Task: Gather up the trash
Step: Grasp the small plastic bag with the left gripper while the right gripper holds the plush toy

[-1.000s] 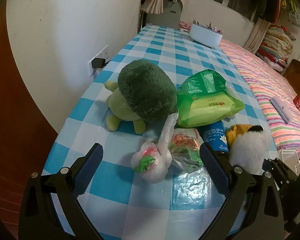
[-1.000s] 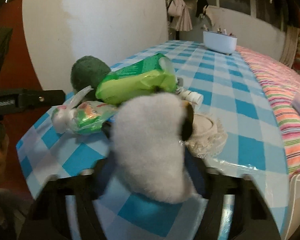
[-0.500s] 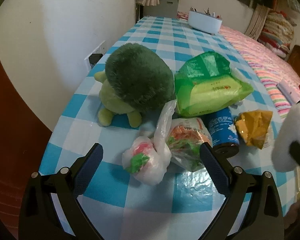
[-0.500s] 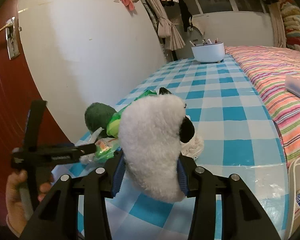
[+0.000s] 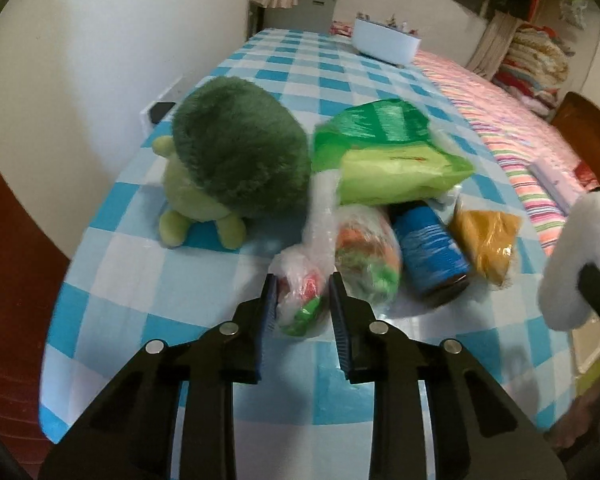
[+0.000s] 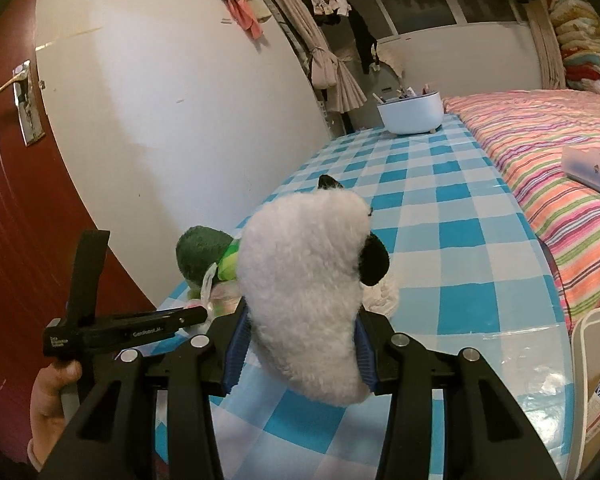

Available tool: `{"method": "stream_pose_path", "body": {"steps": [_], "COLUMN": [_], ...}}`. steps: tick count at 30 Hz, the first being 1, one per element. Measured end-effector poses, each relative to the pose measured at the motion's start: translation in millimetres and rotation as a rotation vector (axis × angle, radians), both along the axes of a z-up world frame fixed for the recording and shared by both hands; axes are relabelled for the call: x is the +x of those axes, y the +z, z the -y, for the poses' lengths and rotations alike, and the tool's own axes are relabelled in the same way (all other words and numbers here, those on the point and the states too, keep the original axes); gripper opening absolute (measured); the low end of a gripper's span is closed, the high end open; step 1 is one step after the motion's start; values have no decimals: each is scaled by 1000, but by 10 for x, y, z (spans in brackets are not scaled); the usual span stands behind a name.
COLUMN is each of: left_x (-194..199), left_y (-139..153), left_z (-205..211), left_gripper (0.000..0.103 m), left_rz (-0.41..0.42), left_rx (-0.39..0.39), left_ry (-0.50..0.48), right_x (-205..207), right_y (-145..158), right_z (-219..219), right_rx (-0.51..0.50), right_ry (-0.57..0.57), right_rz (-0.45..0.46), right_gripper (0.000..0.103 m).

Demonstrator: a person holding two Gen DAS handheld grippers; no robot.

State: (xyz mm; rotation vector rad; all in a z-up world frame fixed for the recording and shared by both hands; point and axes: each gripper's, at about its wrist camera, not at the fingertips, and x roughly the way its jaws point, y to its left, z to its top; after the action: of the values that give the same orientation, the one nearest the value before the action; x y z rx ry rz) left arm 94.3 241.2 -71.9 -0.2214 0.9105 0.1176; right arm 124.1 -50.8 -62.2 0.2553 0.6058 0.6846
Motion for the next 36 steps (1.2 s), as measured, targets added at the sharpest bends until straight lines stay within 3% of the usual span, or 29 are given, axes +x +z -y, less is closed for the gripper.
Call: {"method": "stream_pose_path", "body": {"steps": [16,27,36], "left_x": [-140,-230,-257], "left_y": [401,678,821], "left_z": [176,267,477], "left_gripper": [23,21,20], "left_rz": [171,285,349], "left_rx": [51,27,19], "left_ry": [-3,6,-42], "right_x": [-99,-129,-147], "right_y": [97,142,180], "right_z": [147,287,476], "right_rx": [18,32,32], "right_ry": [-45,-78,-121], "right_rz": [59,86,108], "right_gripper": [44,44,44]}}
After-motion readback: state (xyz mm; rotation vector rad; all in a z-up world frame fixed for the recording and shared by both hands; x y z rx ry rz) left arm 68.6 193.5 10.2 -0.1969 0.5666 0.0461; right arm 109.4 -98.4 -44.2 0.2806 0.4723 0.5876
